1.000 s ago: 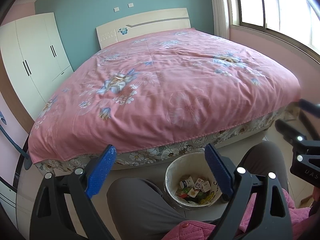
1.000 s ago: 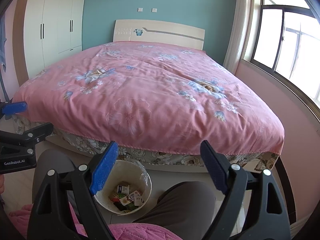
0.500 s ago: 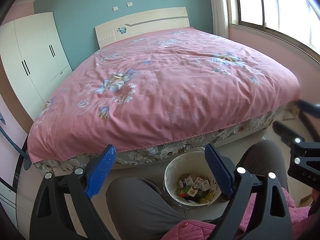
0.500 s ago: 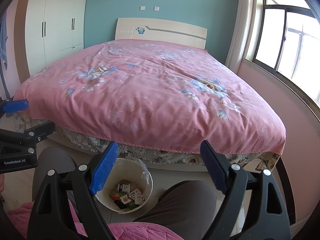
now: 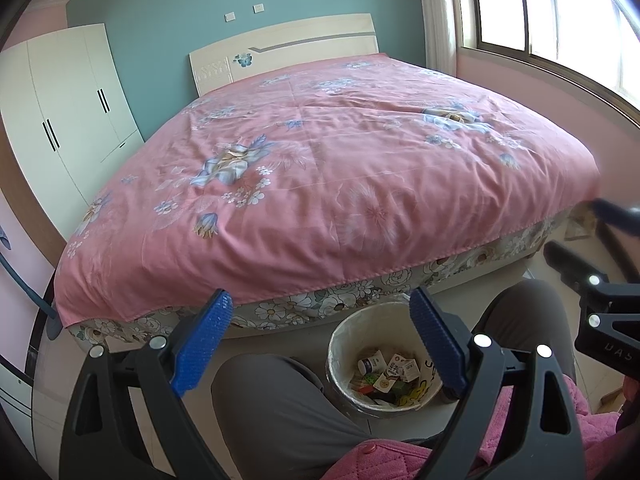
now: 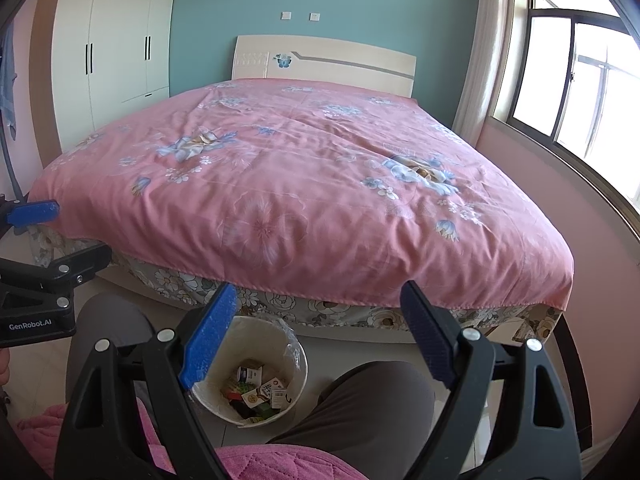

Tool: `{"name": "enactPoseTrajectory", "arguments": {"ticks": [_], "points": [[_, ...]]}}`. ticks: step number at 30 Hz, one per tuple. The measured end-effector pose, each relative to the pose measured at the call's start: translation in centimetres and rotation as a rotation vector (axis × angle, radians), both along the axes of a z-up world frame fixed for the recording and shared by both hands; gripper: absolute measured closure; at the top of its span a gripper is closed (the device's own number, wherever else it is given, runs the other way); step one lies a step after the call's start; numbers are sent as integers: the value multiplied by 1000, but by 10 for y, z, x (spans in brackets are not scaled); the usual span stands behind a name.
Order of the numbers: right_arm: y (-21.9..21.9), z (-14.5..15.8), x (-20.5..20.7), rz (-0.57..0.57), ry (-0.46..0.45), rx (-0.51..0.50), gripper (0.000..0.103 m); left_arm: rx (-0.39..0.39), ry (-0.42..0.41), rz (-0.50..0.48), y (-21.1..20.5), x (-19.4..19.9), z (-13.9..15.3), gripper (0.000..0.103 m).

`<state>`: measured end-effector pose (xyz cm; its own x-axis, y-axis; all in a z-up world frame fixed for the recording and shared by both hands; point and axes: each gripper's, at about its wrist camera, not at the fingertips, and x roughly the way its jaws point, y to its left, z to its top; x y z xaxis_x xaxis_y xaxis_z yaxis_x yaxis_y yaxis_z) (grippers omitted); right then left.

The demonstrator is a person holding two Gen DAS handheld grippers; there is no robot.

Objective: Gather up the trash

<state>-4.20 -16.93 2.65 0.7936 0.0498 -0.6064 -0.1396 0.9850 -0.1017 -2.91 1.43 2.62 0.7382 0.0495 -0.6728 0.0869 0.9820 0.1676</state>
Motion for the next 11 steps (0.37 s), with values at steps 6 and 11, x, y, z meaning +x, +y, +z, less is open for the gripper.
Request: {"name": "enactPoseTrajectory", "arguments": {"ticks": [6, 11], "points": [[-2, 0, 1, 3, -1, 0, 20, -2, 7, -8, -2, -1, -1, 11], [-2, -1, 1, 4, 5, 1, 20, -6, 11, -12, -3, -2, -2, 11]]}}
